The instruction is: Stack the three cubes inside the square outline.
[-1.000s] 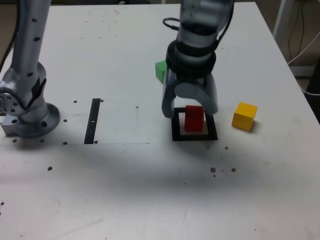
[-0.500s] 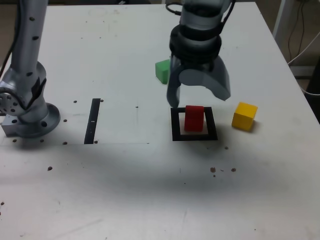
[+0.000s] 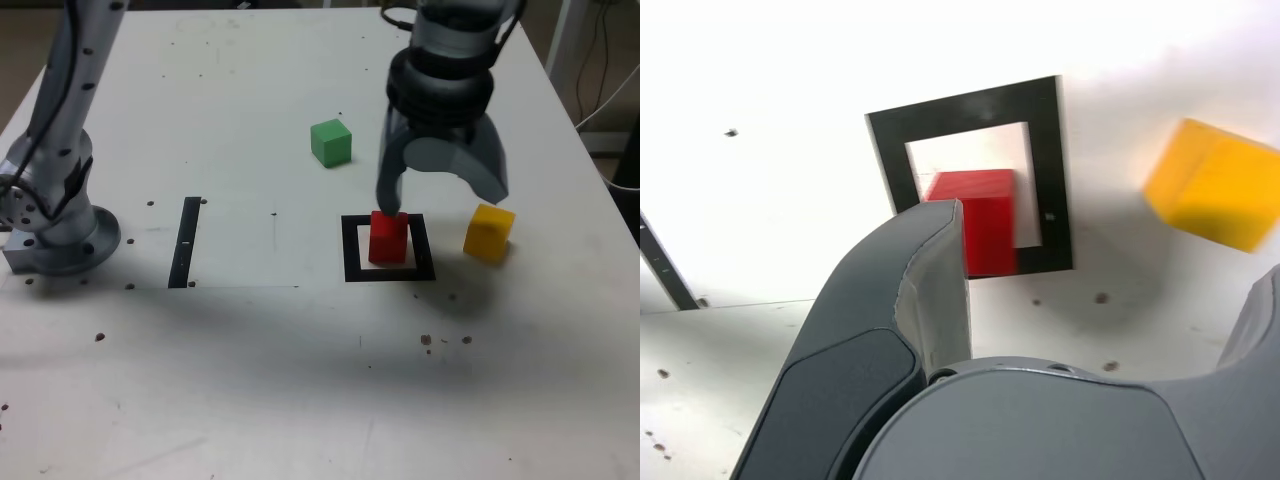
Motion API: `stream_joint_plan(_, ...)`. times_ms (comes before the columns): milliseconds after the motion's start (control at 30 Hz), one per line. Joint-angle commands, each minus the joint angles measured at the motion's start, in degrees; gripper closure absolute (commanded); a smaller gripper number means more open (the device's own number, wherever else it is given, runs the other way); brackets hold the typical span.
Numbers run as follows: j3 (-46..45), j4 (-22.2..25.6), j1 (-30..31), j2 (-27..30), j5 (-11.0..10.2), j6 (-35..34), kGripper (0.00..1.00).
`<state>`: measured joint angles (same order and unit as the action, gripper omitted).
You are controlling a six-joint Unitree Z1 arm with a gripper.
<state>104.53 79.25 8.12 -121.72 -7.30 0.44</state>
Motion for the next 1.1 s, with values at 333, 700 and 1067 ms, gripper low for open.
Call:
stream_joint_plan(333,7.44,2.66,-0.33,-5.38,0.45,2.77,0.01)
stream_joint_plan(700,12.47,3.59,-1.46,-8.30,0.13,6.07,0.01)
stream_joint_plan(1067,13.40,3.72,-1.97,-9.14,-0.08,7.28,0.01)
